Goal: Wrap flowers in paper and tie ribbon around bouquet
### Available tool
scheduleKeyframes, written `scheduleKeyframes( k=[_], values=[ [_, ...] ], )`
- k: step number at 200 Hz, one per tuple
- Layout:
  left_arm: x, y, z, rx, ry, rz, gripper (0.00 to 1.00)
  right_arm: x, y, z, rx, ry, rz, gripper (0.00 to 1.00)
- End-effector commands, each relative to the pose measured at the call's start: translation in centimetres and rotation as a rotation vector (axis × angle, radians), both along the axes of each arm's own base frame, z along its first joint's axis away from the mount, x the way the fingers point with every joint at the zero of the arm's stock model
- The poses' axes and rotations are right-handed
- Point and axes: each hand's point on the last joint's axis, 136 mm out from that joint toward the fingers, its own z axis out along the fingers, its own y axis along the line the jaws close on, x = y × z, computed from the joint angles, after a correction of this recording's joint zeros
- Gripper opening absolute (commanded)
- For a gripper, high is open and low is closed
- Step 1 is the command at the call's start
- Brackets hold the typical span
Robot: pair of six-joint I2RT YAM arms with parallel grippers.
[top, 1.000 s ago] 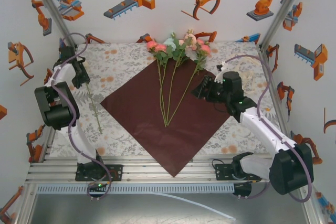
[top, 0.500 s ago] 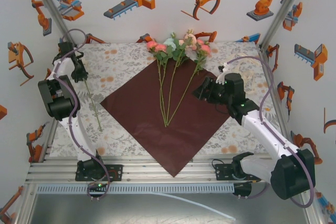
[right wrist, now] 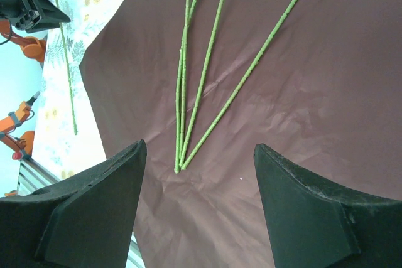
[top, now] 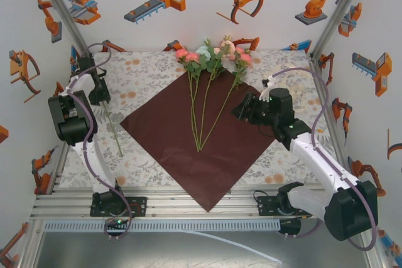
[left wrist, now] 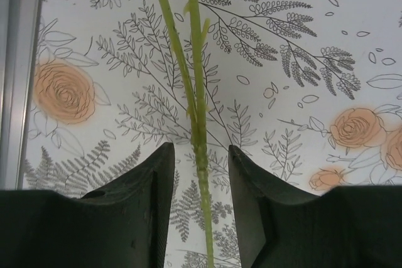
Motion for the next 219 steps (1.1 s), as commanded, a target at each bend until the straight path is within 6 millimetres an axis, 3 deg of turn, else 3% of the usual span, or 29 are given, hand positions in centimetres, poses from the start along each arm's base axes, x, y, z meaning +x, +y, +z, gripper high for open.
scheduleKeyframes(
  k=[1,27,54,73,89,116,141,162,183,198,212,219],
  values=[
    [-0.3,0.6,1.3,0.048,-0.019,0.026,0.38,-0.5,0.0,2.3,-0.003,-0.066,0.020,0.64],
    [0.0,0.3,1.0,0.036,-0.008,0.011,0.22,-0.9,-0.5,2.6,-0.011,-0.079,0.008,0.64],
    [0.2,0.3,1.0,0.018,-0.012,0.006,0.21,-1.2,-0.8,3.2,-0.011,-0.098,-0.002,0.64],
    [0.4,0.3,1.5,0.014,-0.033,0.004,0.06,-1.3,-0.9,3.4,-0.014,-0.103,-0.007,0.64],
    [0.8,-0.4,4.3,-0.009,-0.096,-0.007,0.00,-1.4,-1.0,3.5,-0.020,-0.102,-0.009,0.64],
    [1.8,-4.2,14.0,-0.094,-0.335,-0.065,0.00,-1.0,-0.9,3.5,-0.015,-0.101,-0.013,0.64],
    [1.9,-11.0,21.8,-0.238,-0.529,-0.177,0.00,-0.6,-0.6,3.2,-0.011,-0.089,-0.008,0.64],
    [2.2,-19.6,25.4,-0.372,-0.635,-0.306,0.00,-0.3,-0.4,3.0,-0.009,-0.083,-0.005,0.64],
    [2.7,-31.6,25.4,-0.561,-0.644,-0.455,0.00,0.1,-0.3,2.8,-0.002,-0.079,-0.007,0.64],
    [3.1,-39.5,24.1,-0.629,-0.627,-0.544,0.00,0.0,-0.2,2.8,0.009,-0.070,-0.003,0.64],
    [4.3,-45.0,21.9,-0.635,-0.582,-0.609,0.00,-0.3,-0.1,2.8,0.011,-0.065,0.002,0.64],
    [5.0,-46.8,20.8,-0.637,-0.548,-0.626,0.00,-0.6,-0.3,2.6,0.006,-0.063,-0.001,0.64]
  ],
)
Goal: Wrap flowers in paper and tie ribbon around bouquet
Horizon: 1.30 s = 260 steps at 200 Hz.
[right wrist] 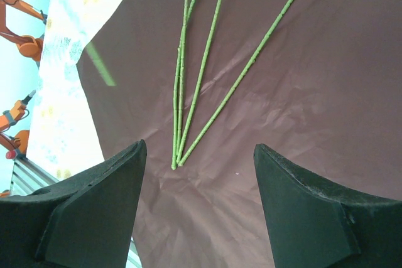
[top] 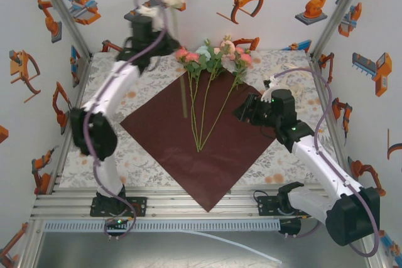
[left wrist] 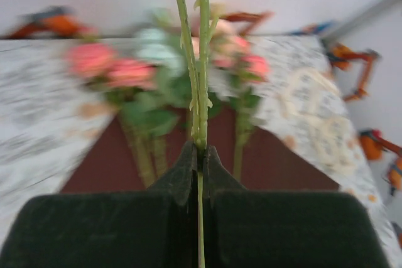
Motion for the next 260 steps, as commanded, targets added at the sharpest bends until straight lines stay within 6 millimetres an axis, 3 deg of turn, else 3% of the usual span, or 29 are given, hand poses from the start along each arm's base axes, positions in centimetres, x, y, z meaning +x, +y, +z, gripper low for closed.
scheduleKeyframes(
  k=[1,15,33,53,61,80,101,118,130,131,146,166,179,195,223,260],
  values=[
    [1.8,-7.2,-6.9,-0.009,0.145,-0.088,0.00,0.0,0.2,2.1,0.026,-0.046,0.003,0.64],
    [3.8,-8.9,-9.9,0.002,0.201,-0.082,0.00,-0.4,-0.3,2.0,0.014,-0.050,-0.007,0.64],
    [6.1,-9.2,-13.1,0.017,0.229,-0.047,0.00,-0.9,-0.7,2.0,0.003,-0.061,-0.018,0.64],
    [6.7,-9.9,-15.3,0.001,0.260,-0.062,0.00,-1.1,-1.2,1.7,-0.025,-0.055,-0.032,0.64],
    [6.5,-10.1,-15.7,-0.003,0.272,-0.074,0.09,-1.1,-1.5,1.4,-0.039,-0.042,-0.043,0.64],
    [5.4,-10.2,-14.9,-0.005,0.279,-0.109,0.33,-0.8,-2.2,1.0,-0.005,0.014,-0.085,0.64],
    [3.4,-9.1,-9.7,0.001,0.220,-0.131,0.45,-0.2,-5.2,-1.0,0.037,0.126,-0.228,0.64],
    [0.1,-7.3,-4.5,0.005,0.153,-0.144,0.50,-0.7,-7.3,-3.7,0.004,0.246,-0.301,0.64],
    [-3.1,-5.2,-2.3,-0.003,0.102,-0.134,0.54,-1.8,-7.8,-5.4,-0.038,0.318,-0.314,0.64],
    [-3.1,-5.1,-3.4,0.007,0.118,-0.129,0.54,-1.9,-7.8,-5.5,-0.040,0.324,-0.314,0.64],
    [-7.6,-1.0,-2.8,-0.014,0.103,-0.046,0.58,-3.7,-8.1,-7.5,-0.066,0.411,-0.321,0.64],
    [-14.0,6.5,-6.3,-0.011,0.232,0.207,0.60,-6.6,-7.7,-10.5,-0.065,0.540,-0.324,0.64],
    [-18.9,11.4,-10.7,-0.007,0.390,0.380,0.60,-8.5,-6.7,-12.2,-0.048,0.620,-0.315,0.64],
    [-24.8,15.2,-15.2,-0.059,0.564,0.524,0.63,-10.6,-5.0,-13.8,-0.044,0.691,-0.292,0.68],
    [-31.3,16.9,-21.3,-0.240,0.763,0.628,0.72,-13.2,-3.0,-15.6,-0.053,0.766,-0.284,0.71],
    [-35.4,17.0,-25.9,-0.234,0.892,0.635,0.87,-15.7,-0.7,-18.0,-0.031,0.840,-0.258,0.72]
  ],
)
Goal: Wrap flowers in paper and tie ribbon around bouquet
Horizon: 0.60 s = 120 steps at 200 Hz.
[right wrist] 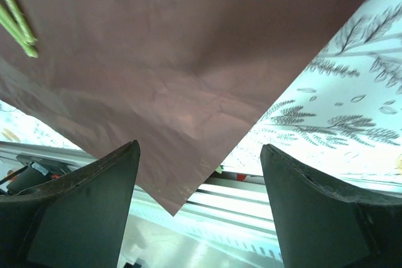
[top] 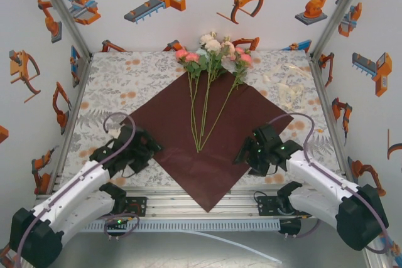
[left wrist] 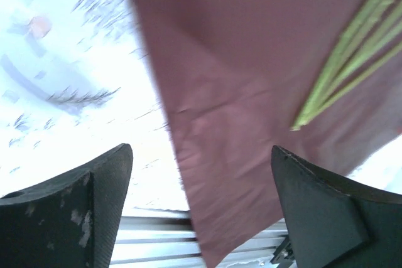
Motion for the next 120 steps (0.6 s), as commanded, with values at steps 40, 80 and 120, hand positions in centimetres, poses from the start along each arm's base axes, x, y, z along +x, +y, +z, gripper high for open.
scheduleKeyframes(
  k=[40,80,120],
  values=[
    [-2.3,-1.3,-2.3,-0.104,0.125,0.055,0.91,-1.0,3.9,-2.2,0.060,0.041,-0.029,0.70],
    [-1.5,-3.4,-0.6,-0.052,0.078,-0.190,0.92,1.1,6.0,-0.5,0.127,-0.026,-0.023,0.21],
    [-0.8,-8.6,6.4,0.000,-0.195,-0.695,0.92,2.7,6.1,2.9,0.163,-0.116,-0.066,0.00]
  ],
)
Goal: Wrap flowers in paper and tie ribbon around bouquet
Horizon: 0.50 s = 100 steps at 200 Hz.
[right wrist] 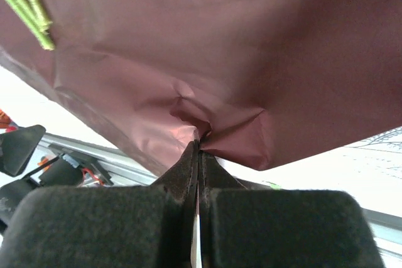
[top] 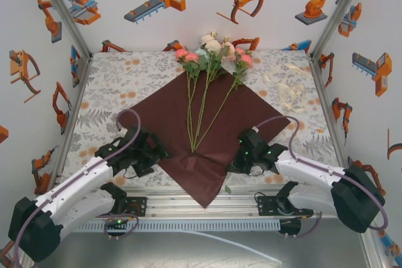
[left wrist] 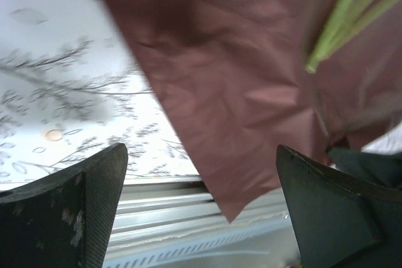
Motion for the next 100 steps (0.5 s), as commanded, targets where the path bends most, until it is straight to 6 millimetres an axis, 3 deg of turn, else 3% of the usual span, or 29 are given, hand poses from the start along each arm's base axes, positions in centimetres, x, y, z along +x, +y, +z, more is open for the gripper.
scheduleKeyframes(
  k=[1,20,61,74,100],
  values=[
    [0.2,-4.4,5.4,-0.018,-0.224,-0.402,0.92,2.4,0.8,3.6,0.044,-0.106,-0.054,0.00],
    [-2.1,-8.3,8.3,-0.013,-0.366,-0.726,0.91,3.3,1.2,4.8,0.048,-0.114,-0.083,0.00],
    [-9.1,-15.1,9.9,-0.084,-0.688,-1.243,0.89,4.9,0.3,5.3,0.011,-0.102,-0.190,0.00],
    [-10.7,-16.8,9.6,-0.085,-0.755,-1.334,0.90,5.3,0.3,5.5,0.015,-0.097,-0.205,0.00],
    [-13.3,-18.8,6.5,0.024,-0.750,-1.504,0.95,5.8,0.3,5.7,0.002,-0.100,-0.217,0.00]
  ],
)
